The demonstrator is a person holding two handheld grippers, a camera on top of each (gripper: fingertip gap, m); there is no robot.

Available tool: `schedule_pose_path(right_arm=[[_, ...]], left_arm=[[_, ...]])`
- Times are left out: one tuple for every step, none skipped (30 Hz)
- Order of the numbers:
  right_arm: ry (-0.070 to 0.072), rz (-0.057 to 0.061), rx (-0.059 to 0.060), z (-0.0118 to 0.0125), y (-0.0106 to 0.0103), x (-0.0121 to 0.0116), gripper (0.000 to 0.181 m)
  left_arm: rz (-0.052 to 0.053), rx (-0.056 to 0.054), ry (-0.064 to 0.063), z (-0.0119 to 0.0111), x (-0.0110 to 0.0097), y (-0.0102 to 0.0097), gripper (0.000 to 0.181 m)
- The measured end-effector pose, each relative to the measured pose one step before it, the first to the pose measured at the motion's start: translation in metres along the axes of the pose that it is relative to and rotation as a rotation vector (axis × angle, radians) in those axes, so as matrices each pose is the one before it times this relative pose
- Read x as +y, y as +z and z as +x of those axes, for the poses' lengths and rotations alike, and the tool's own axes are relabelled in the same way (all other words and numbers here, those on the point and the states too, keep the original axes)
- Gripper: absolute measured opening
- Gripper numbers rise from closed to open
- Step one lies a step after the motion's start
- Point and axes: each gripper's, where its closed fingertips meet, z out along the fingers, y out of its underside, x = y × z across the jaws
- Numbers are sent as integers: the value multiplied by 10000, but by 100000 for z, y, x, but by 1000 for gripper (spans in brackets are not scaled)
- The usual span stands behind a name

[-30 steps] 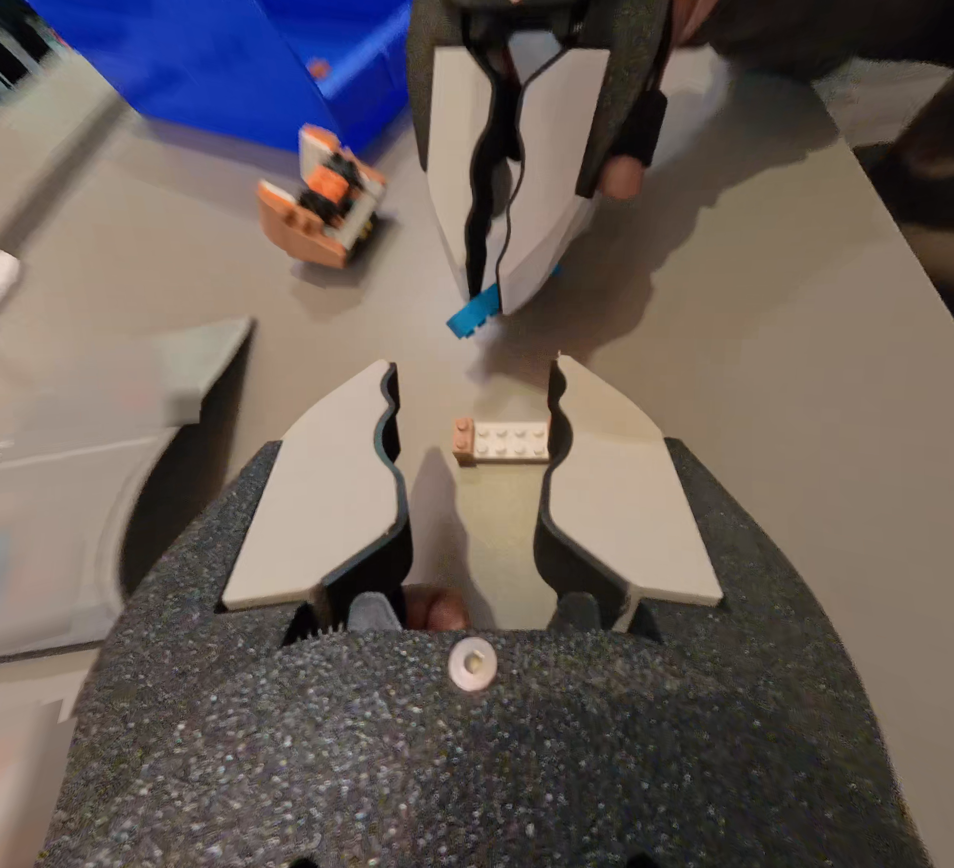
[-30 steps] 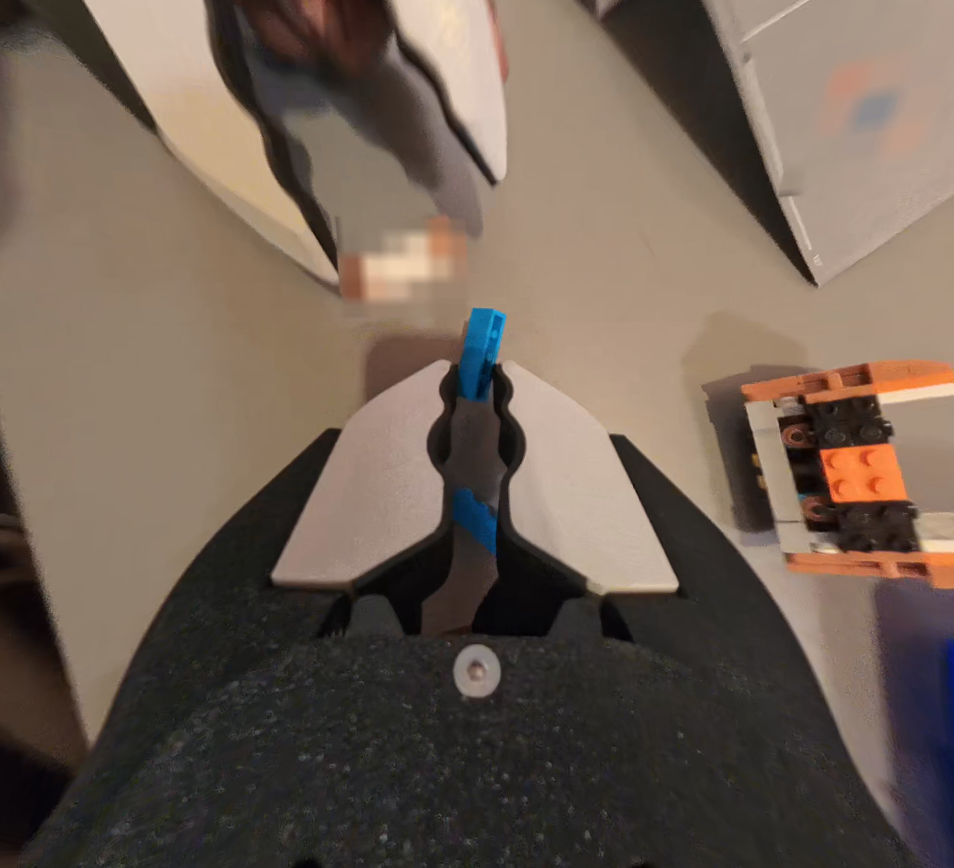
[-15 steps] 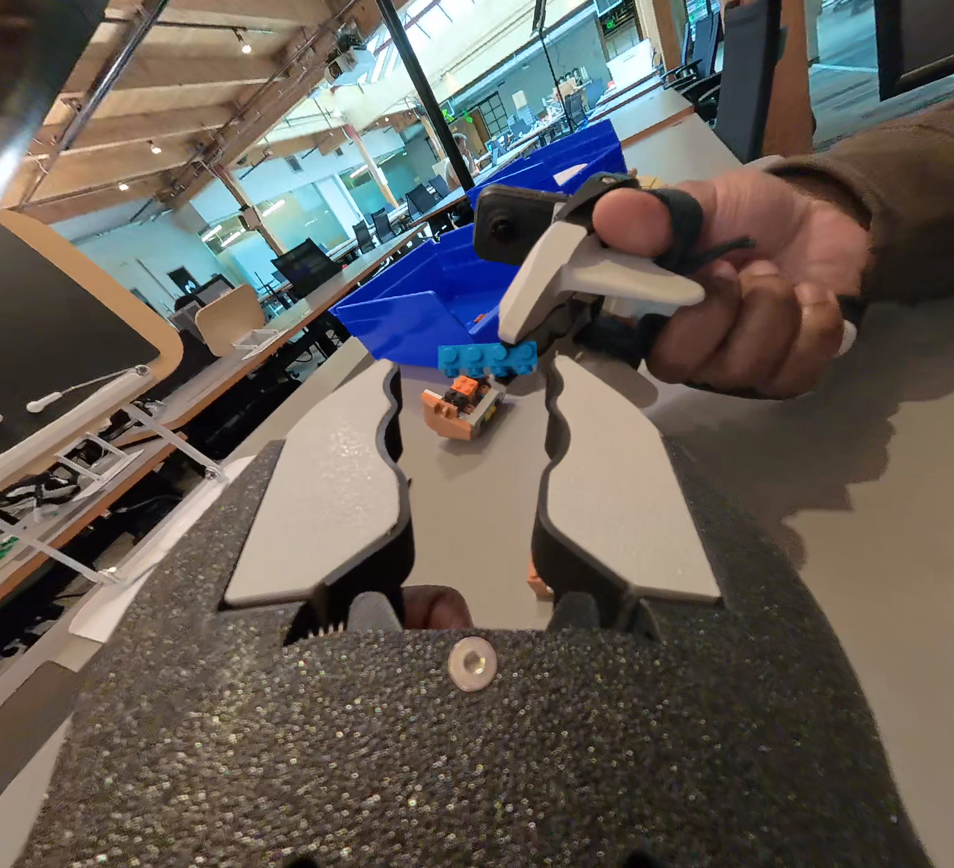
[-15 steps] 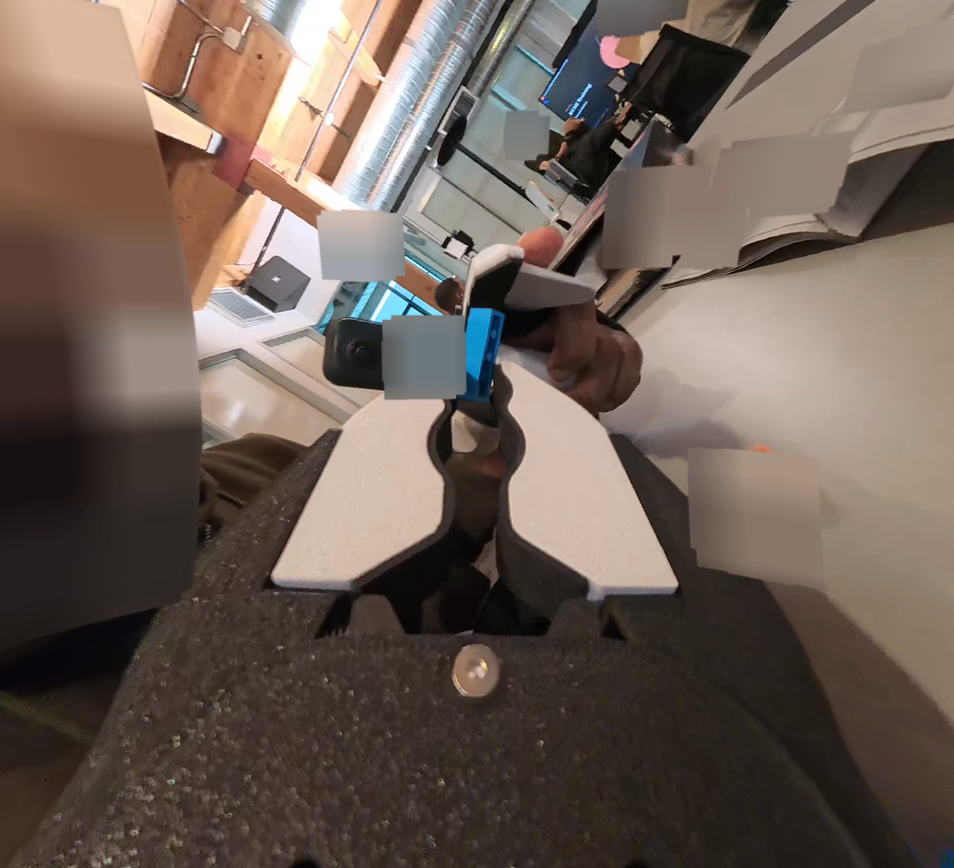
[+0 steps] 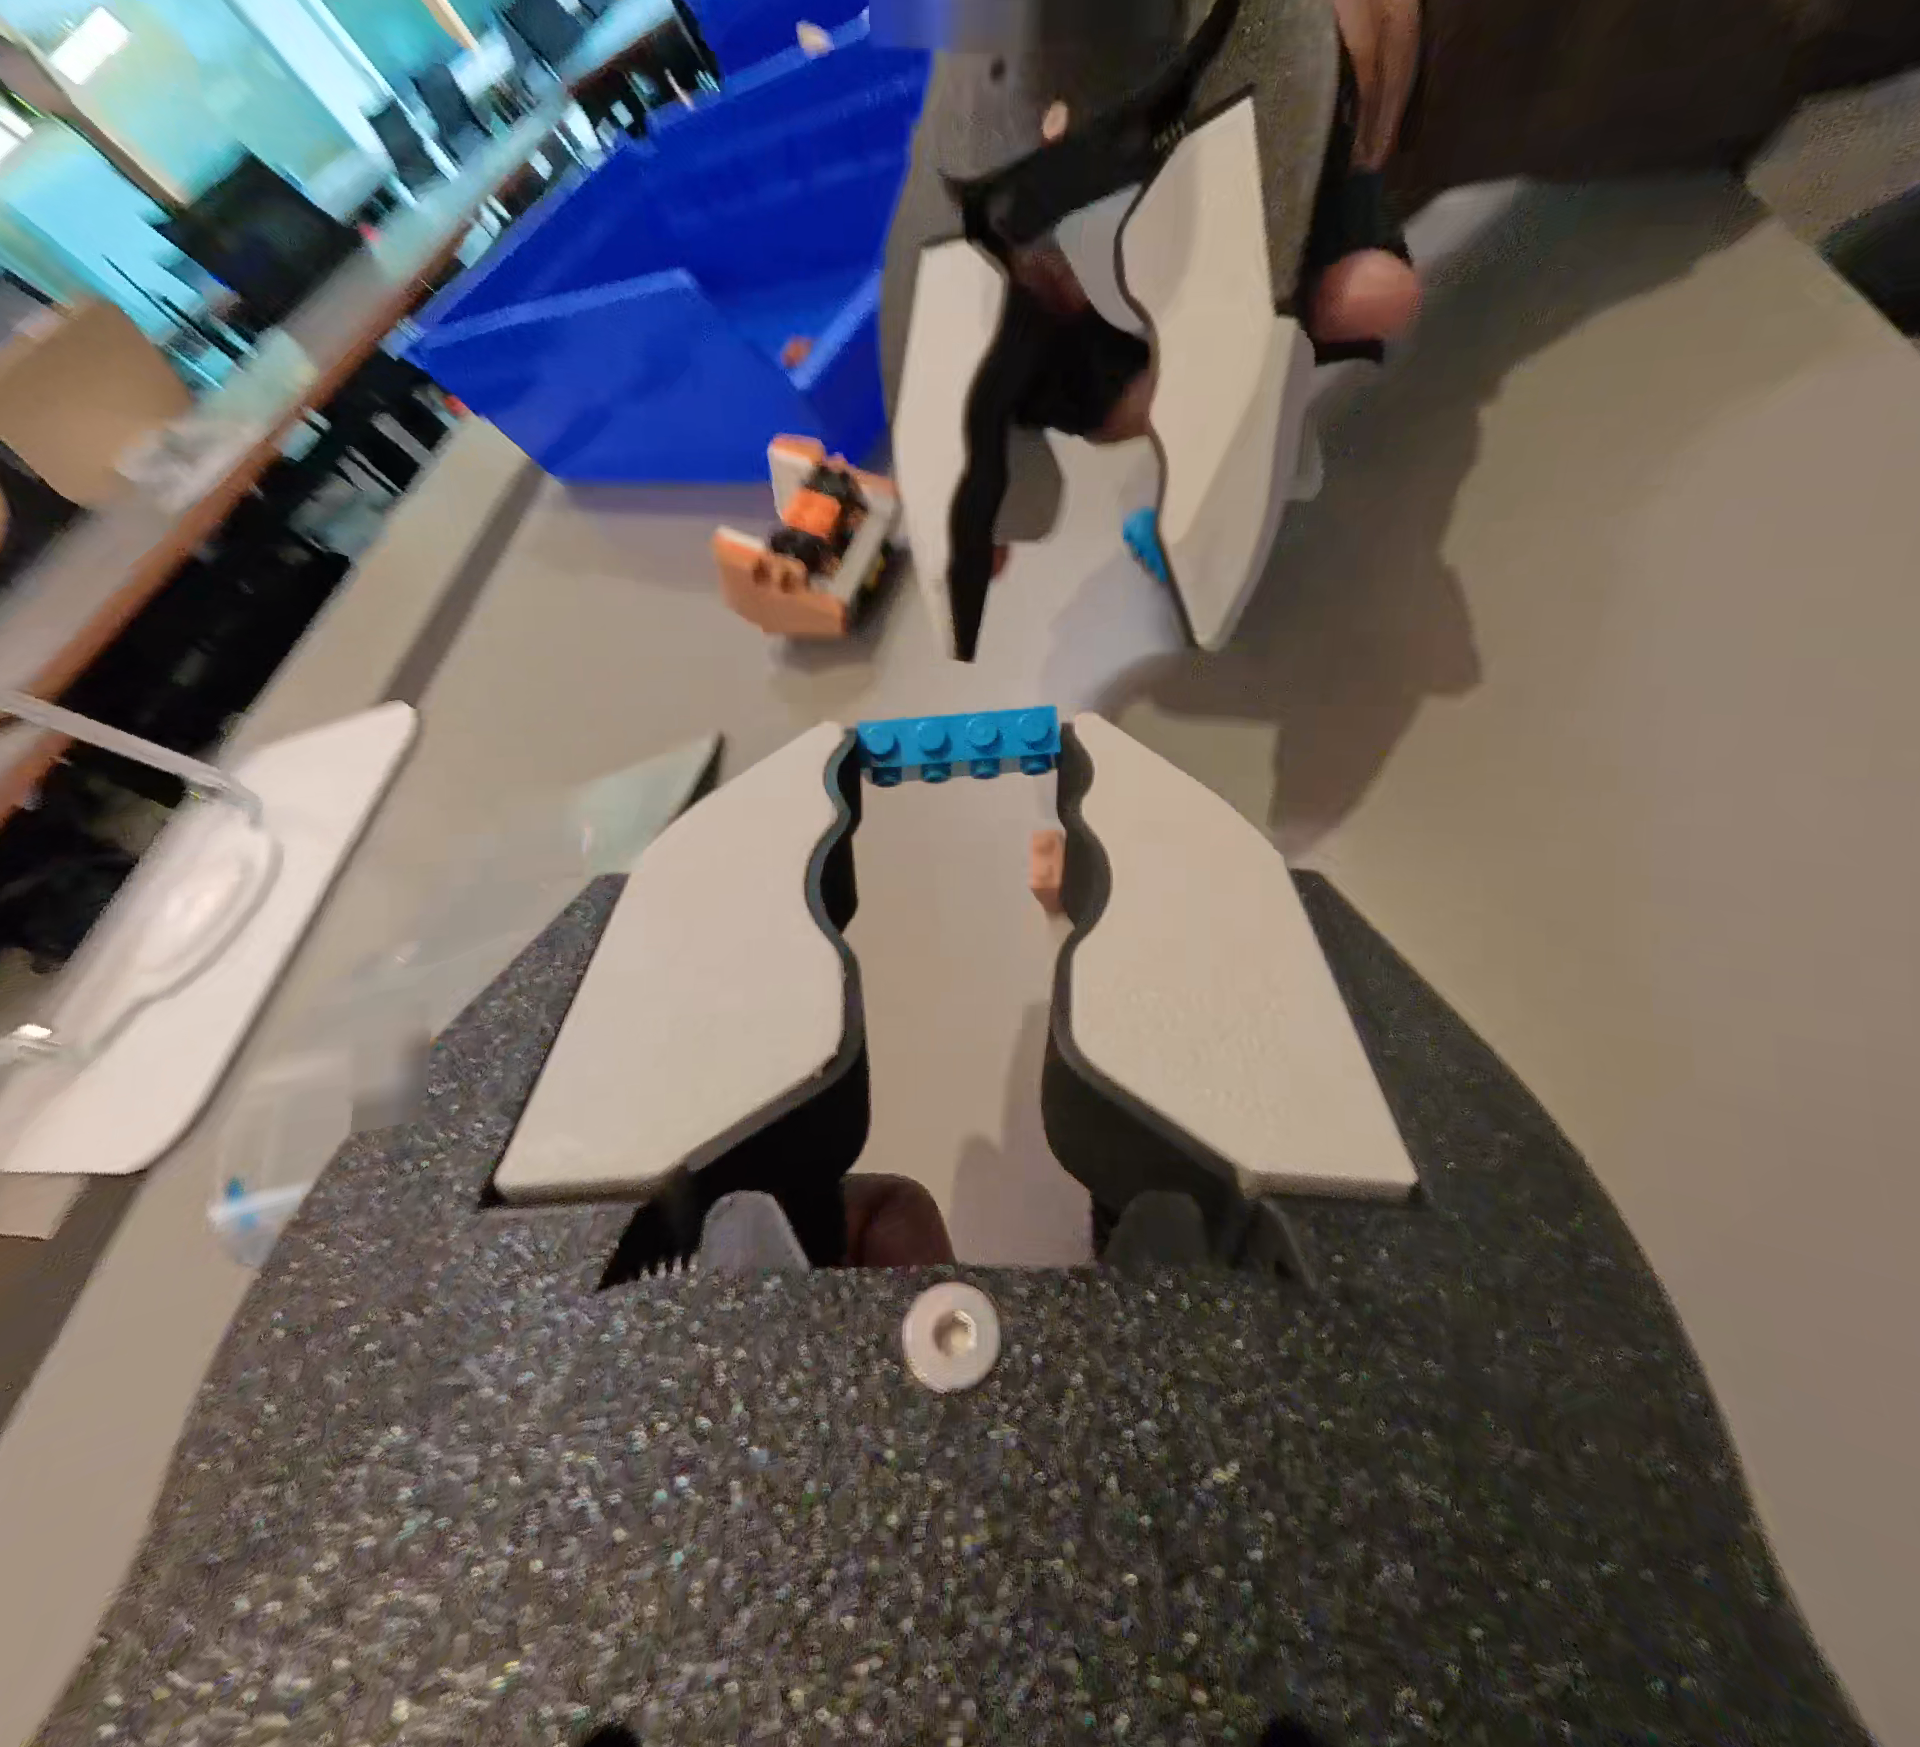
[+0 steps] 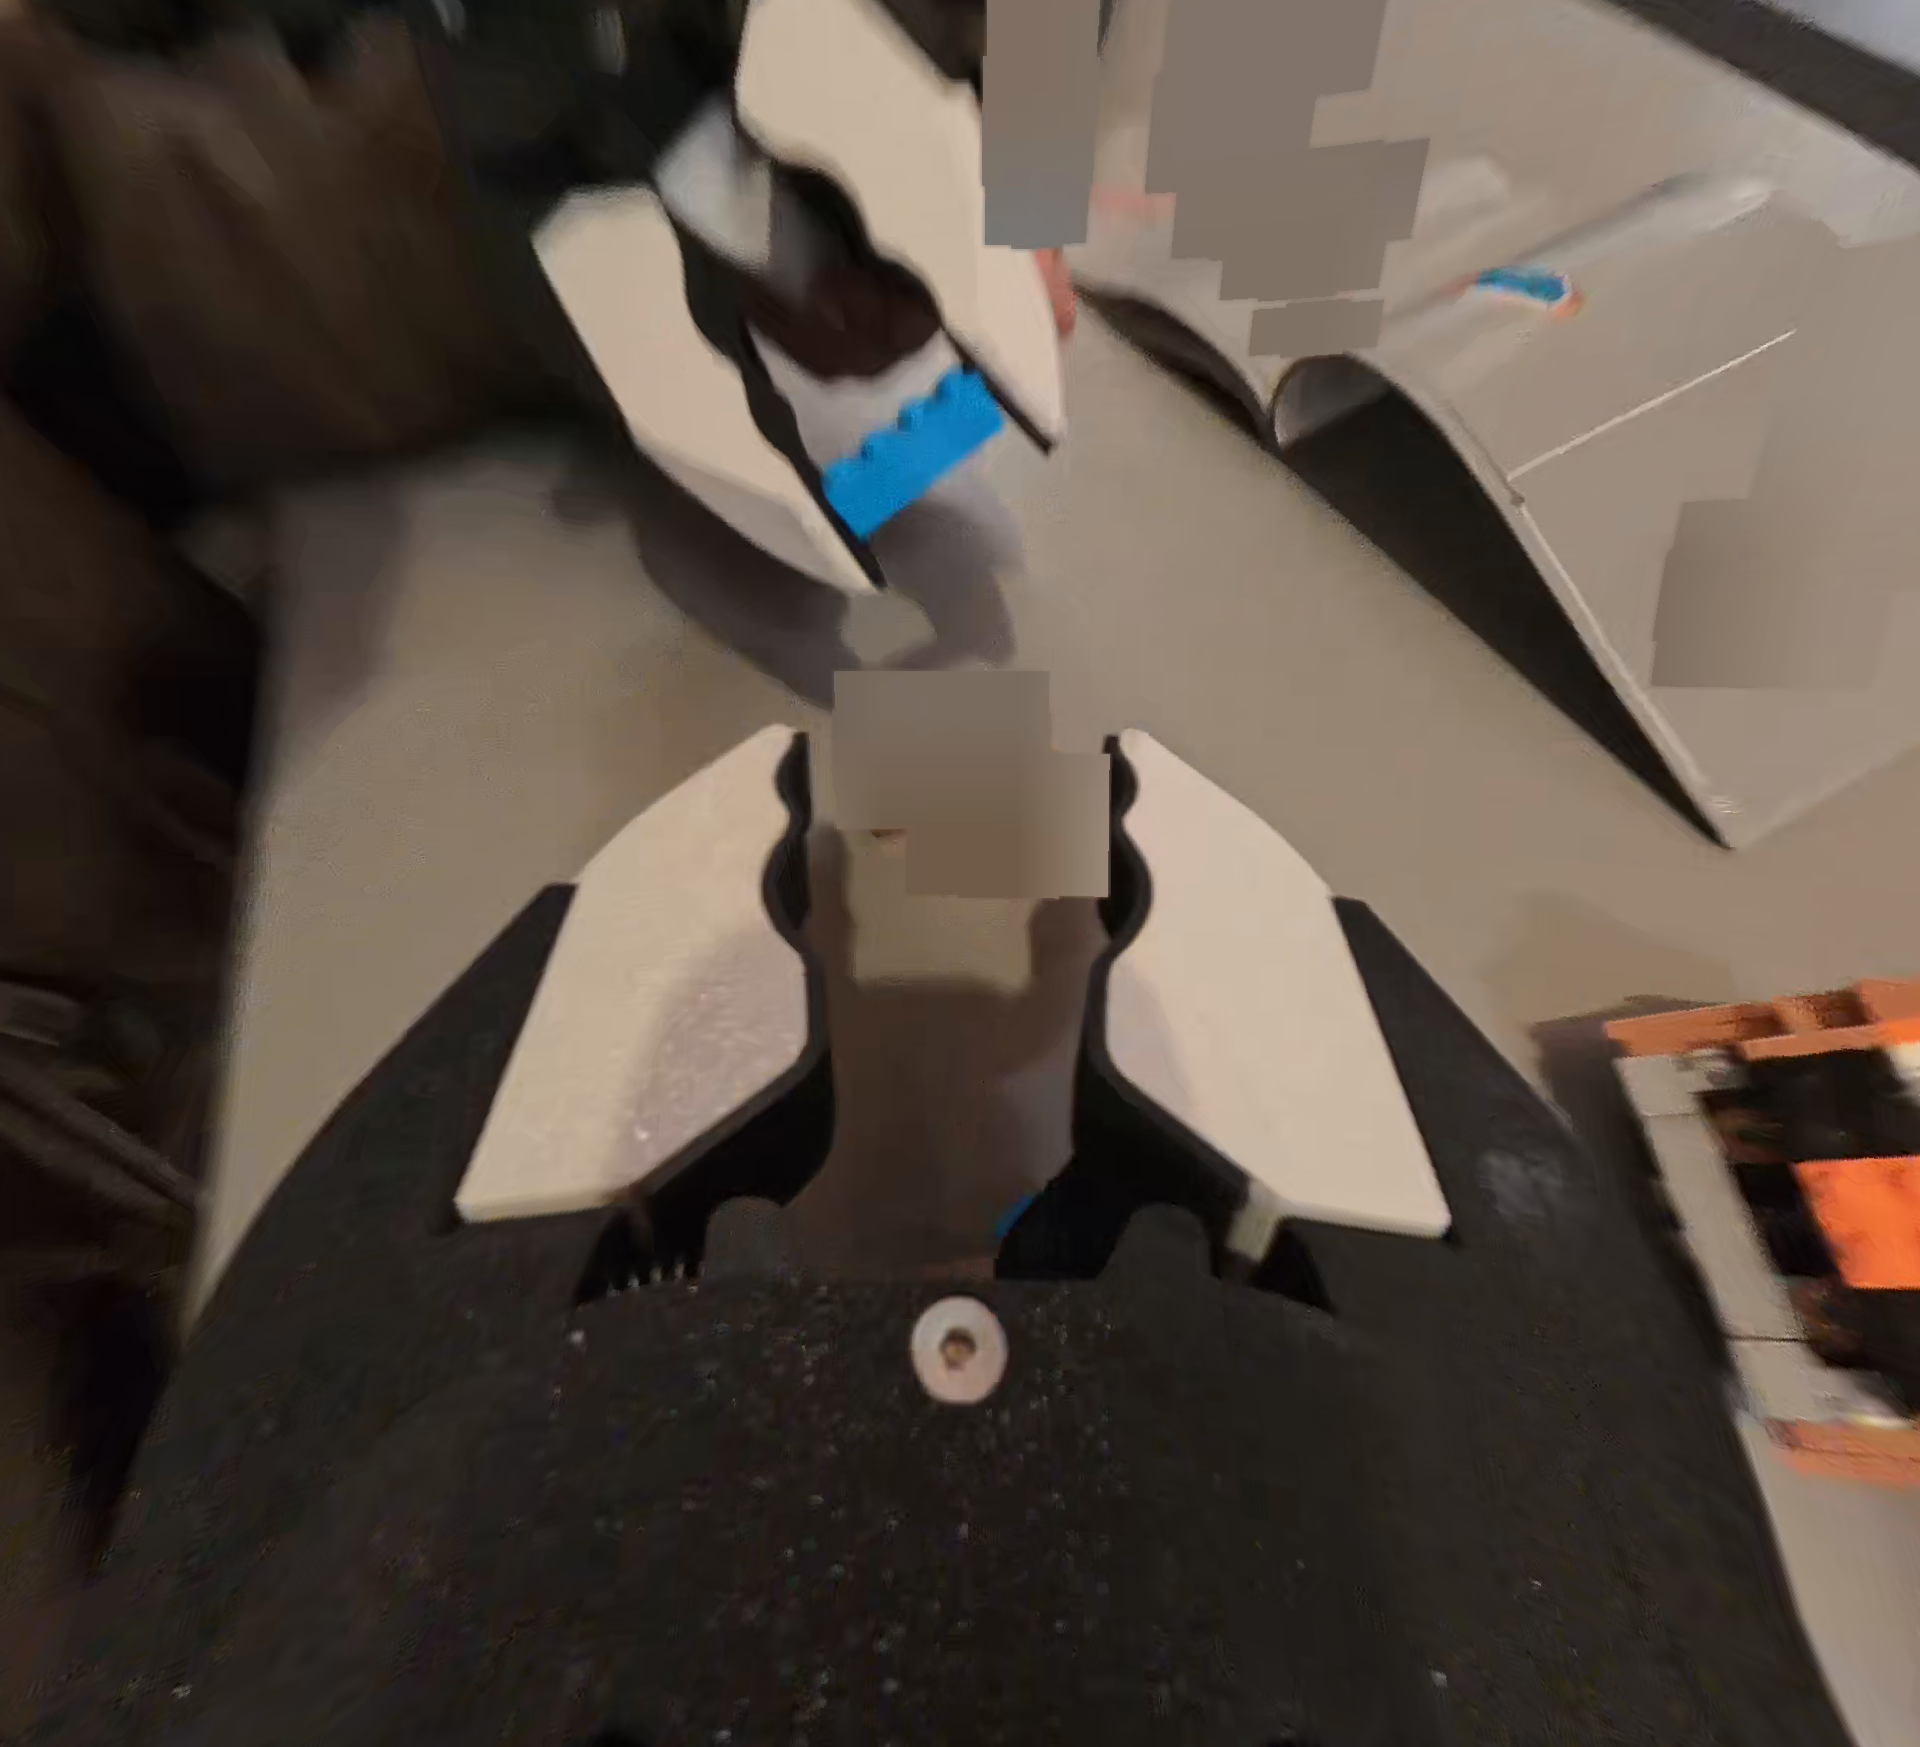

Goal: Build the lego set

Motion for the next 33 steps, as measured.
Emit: schedule_pose_path(right_arm=[[-675, -817, 81, 42, 684, 854, 62], [-565, -652, -21, -178, 744, 677, 68], [-428, -497, -47, -175, 709, 529, 73], [-267, -322, -69, -116, 593, 346, 77], [-126, -186, -24, 44, 461, 207, 78], [-66, -112, 6, 160, 340, 135, 78], [-44, -54, -11, 163, 242, 64, 77], [-53, -24, -40, 128, 190, 29, 74], [-87, -31, -85, 25, 163, 24, 74], [-116, -74, -102, -44, 178, 66, 73], [-102, -46, -106, -68, 173, 9, 71], [-46, 13, -140, -118, 143, -90, 69], [5, 13, -180, -179, 132, -76, 67], [24, 28, -172, -195, 102, -99, 62], [-6, 14, -109, -163, 85, -89, 59], [-26, 12, -37, -86, 60, -91, 54], [-26, 12, 9, -37, 47, -62, 52], [-49, 19, 31, -12, 14, -45, 52], [-96, 40, 82, 44, -10, -49, 52], [-107, 77, 168, 149, -33, -109, 52], [-39, 123, 170, 179, -62, -172, 52], [40, 163, 92, 80, -88, -278, 52], [76, 196, 75, 59, -116, -340, 52], [73, 221, 96, 67, -133, -387, 52], [62, 227, 103, 62, -139, -366, 52], [58, 208, 88, 55, -138, -304, 52], [55, 183, 88, 67, -142, -234, 52], [58, 148, 64, 66, -132, -152, 52], [69, 105, -1, 0, -106, -77, 52], [68, 87, -43, -71, -83, -61, 52], [35, 49, -30, -57, -33, -11, 52], [-19, 26, 6, -42, -8, 4, 52], [-37, 47, 15, -42, -24, -52, 52]], left_arm=[[-271, 197, -216, 6, 611, -36, 36], [-133, -14, -151, -204, 408, -14, 36], [-143, 122, -126, 30, 379, 36, 36], [-207, 252, -102, 286, 448, 83, 36], [-161, 94, -15, 104, 376, 113, 36], [-147, 153, 20, 236, 352, 136, 36], [-140, 241, -5, 374, 304, 132, 36], [-81, 190, -31, 298, 209, 137, 36], [-66, 141, -82, 188, 176, 136, 36], [-59, 143, -103, 166, 177, 102, 36], [-26, 159, -107, 169, 131, 56, 36], [-33, 192, -157, 190, 130, 29, 36], [-43, 185, -185, 167, 130, 8, 36], [-57, 149, -165, 136, 125, -3, 36], [-61, 117, -136, 107, 96, -6, 36], [-57, 151, -141, 168, 75, -28, 36], [-56, 184, -157, 218, 56, -24, 36], [-11, 162, -148, 187, -26, -16, 36], [11, 178, -169, 216, -69, -20, 36], [42, 126, -190, 124, -152, -24, 36], [64, 51, -200, -10, -210, -19, 36], [103, -38, -206, -154, -299, -28, 36], [95, -32, -218, -140, -343, -30, 36], [73, 3, -173, -55, -357, -22, 36], [43, -21, -85, -28, -328, 11, 36], [12, -48, 21, 4, -252, 31, 36], [-49, -8, 100, 101, -120, 58, 36], [-80, 27, 125, 167, 10, 96, 36], [-60, -9, 121, 108, 33, 83, 36], [-27, -10, 81, 54, 33, 91, 36], [3, 16, 49, 44, -2, 71, 36], [90, -3, 1, -13, -94, 27, 36], [86, -24, -48, -89, -72, 21, 36]])
